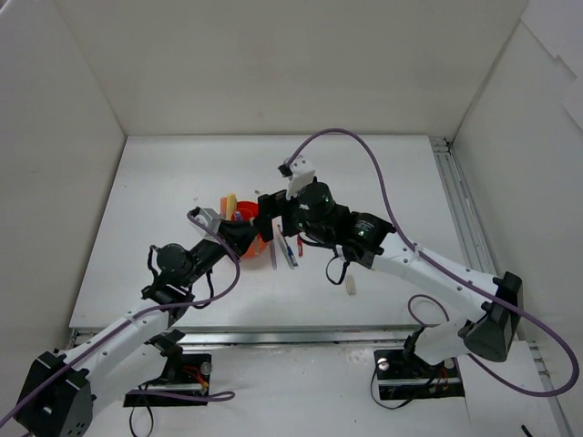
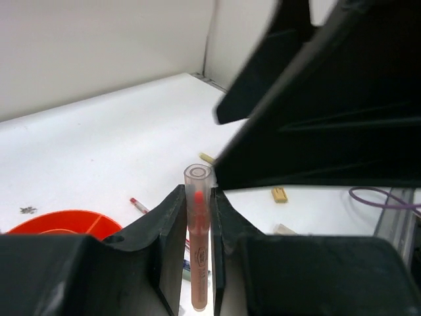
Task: Sort the stationery into containers
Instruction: Place the pen in the storage box.
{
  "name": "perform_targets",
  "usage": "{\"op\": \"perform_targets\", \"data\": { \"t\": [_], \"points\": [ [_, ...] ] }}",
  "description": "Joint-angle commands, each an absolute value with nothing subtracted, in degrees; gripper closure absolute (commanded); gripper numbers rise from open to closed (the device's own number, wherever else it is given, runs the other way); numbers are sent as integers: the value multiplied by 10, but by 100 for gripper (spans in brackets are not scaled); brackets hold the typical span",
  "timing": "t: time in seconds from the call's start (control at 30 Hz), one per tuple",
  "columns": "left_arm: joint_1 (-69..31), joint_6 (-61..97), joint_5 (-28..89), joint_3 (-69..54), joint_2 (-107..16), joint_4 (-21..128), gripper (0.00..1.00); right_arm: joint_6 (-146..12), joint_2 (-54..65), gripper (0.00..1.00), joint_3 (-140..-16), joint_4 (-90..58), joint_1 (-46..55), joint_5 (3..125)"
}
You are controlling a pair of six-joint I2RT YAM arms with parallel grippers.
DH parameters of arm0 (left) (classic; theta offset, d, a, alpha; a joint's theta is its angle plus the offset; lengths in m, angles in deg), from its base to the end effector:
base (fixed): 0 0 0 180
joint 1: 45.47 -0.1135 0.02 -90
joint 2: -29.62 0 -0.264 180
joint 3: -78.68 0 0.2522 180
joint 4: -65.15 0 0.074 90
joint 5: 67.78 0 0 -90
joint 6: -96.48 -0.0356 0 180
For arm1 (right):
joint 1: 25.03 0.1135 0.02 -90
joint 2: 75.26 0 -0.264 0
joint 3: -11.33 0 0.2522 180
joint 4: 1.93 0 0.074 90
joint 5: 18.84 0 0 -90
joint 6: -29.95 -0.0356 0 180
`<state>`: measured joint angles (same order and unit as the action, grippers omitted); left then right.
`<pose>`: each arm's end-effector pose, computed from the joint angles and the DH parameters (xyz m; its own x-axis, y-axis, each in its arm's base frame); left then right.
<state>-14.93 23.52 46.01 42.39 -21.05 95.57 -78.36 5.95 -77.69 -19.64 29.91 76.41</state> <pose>0.1644 -0.1137 0.2845 -0.0066 -0.3075 -0.9515 0.8335 0.5240 -0.1751 0.1964 0.2743 0.3899 -0.3336 0.0693 -0.9402 -0.6937 0.6573 0.2945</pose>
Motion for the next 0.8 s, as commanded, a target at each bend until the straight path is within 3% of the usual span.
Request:
{"op": "perform_targets", "data": {
  "t": [0.0, 0.5, 0.77],
  "points": [
    [-186, 277, 469, 429, -209, 1050, 100, -834, 5, 2, -763, -161, 274, 830],
    [-223, 231, 296, 473, -218, 1083, 100, -833, -101, 2, -647, -160, 219, 878],
    [-248, 214, 307, 456, -294, 1145, 100, -828, -139, 2, -612, -167, 189, 874]
  ]
}}
